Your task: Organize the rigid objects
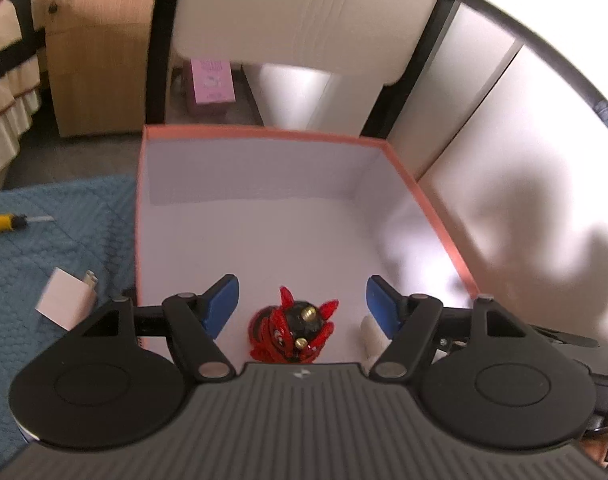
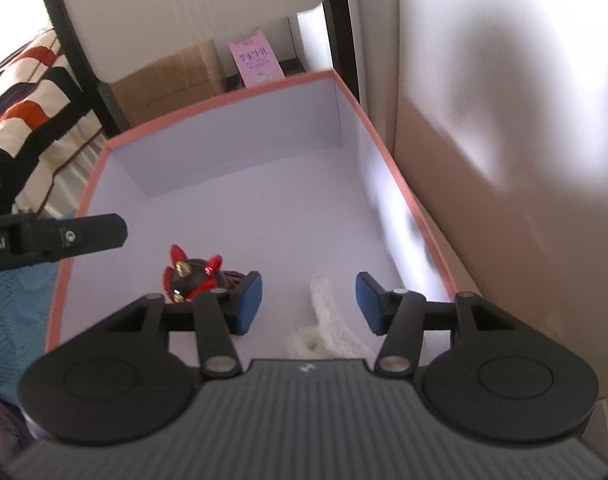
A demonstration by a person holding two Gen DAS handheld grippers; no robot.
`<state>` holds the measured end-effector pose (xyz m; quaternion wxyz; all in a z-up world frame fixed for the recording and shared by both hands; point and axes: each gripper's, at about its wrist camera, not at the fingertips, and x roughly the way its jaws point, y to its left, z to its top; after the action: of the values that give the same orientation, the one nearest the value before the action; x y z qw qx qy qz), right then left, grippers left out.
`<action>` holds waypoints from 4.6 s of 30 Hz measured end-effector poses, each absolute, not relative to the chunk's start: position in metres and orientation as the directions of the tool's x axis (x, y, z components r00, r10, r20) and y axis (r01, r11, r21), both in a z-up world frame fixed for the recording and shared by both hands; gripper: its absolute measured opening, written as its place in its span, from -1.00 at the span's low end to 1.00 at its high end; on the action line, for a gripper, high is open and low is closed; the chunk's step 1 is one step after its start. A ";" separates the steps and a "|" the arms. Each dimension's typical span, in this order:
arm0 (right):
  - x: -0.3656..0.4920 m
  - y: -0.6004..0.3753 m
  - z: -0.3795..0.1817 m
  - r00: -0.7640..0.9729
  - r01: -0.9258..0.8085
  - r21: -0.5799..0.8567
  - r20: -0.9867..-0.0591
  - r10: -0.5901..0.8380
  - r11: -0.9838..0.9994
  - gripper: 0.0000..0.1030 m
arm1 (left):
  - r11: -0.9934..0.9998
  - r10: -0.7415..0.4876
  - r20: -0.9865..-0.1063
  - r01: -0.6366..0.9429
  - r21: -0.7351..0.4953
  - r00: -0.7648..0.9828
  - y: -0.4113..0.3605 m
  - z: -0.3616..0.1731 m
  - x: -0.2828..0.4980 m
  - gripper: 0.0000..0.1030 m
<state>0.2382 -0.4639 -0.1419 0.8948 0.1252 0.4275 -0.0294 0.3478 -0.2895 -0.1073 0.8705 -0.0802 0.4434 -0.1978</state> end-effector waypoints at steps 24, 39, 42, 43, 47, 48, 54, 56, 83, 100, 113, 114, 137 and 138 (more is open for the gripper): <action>0.168 -0.385 -0.026 0.847 0.000 0.203 -0.520 0.108 0.979 0.06 | 0.931 -0.358 -0.467 0.269 -0.248 0.808 -0.164 0.027 0.224 0.46; 0.137 -0.317 -0.040 0.817 -0.057 0.191 -0.555 0.156 0.980 0.06 | 0.944 -0.304 -0.463 0.197 -0.265 0.833 -0.081 0.009 0.167 0.46; 0.129 -0.303 -0.044 0.809 -0.075 0.187 -0.563 0.169 0.979 0.06 | 0.946 -0.295 -0.476 0.185 -0.264 0.828 -0.068 0.001 0.158 0.46; 0.126 -0.299 -0.045 0.806 -0.082 0.187 -0.565 0.175 0.979 0.06 | 0.949 -0.288 -0.483 0.179 -0.261 0.827 -0.065 -0.002 0.156 0.46; 0.120 -0.286 -0.054 0.789 -0.090 0.191 -0.586 0.187 0.977 0.06 | 0.953 -0.273 -0.504 0.158 -0.260 0.819 -0.054 -0.013 0.150 0.46; 0.118 -0.283 -0.057 0.786 -0.087 0.188 -0.591 0.184 0.978 0.06 | 0.956 -0.261 -0.505 0.150 -0.250 0.823 -0.052 -0.015 0.149 0.46; 0.107 -0.272 -0.066 0.782 -0.061 0.197 -0.600 0.170 0.978 0.06 | 0.968 -0.229 -0.497 0.142 -0.207 0.837 -0.039 -0.020 0.133 0.46; 0.102 -0.270 -0.069 0.781 -0.058 0.200 -0.601 0.169 0.978 0.06 | 0.963 -0.239 -0.500 0.138 -0.231 0.832 -0.033 -0.022 0.130 0.46; 0.138 -0.223 -0.111 0.752 -0.116 0.221 -0.617 0.231 0.968 0.05 | 0.940 -0.320 -0.546 0.186 -0.287 0.775 0.025 -0.119 0.240 0.46; 0.233 -0.164 -0.159 0.690 -0.180 0.125 -0.691 0.216 0.976 0.06 | 0.958 -0.282 -0.648 0.239 -0.156 0.707 0.046 -0.182 0.357 0.46; 0.305 -0.158 -0.207 0.690 -0.085 0.084 -0.714 0.119 0.993 0.55 | 0.944 -0.227 -0.716 0.329 0.003 0.660 0.024 -0.216 0.430 0.46; 0.308 -0.158 -0.210 0.685 -0.078 0.089 -0.718 0.118 0.993 0.55 | 0.942 -0.223 -0.714 0.335 0.018 0.663 0.022 -0.217 0.434 0.46; 0.317 -0.165 -0.227 0.629 -0.107 0.114 -0.761 0.156 0.988 0.19 | 0.915 -0.246 -0.826 0.402 -0.026 0.507 0.022 -0.264 0.484 0.43; 0.317 -0.165 -0.227 0.628 -0.109 0.115 -0.762 0.158 0.987 0.19 | 0.915 -0.247 -0.826 0.403 -0.027 0.506 0.021 -0.263 0.483 0.40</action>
<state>0.3169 -0.1652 -0.2270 0.9018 0.0291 0.4249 0.0739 0.4826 0.0213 -0.2633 0.8637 0.0844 0.4598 -0.1881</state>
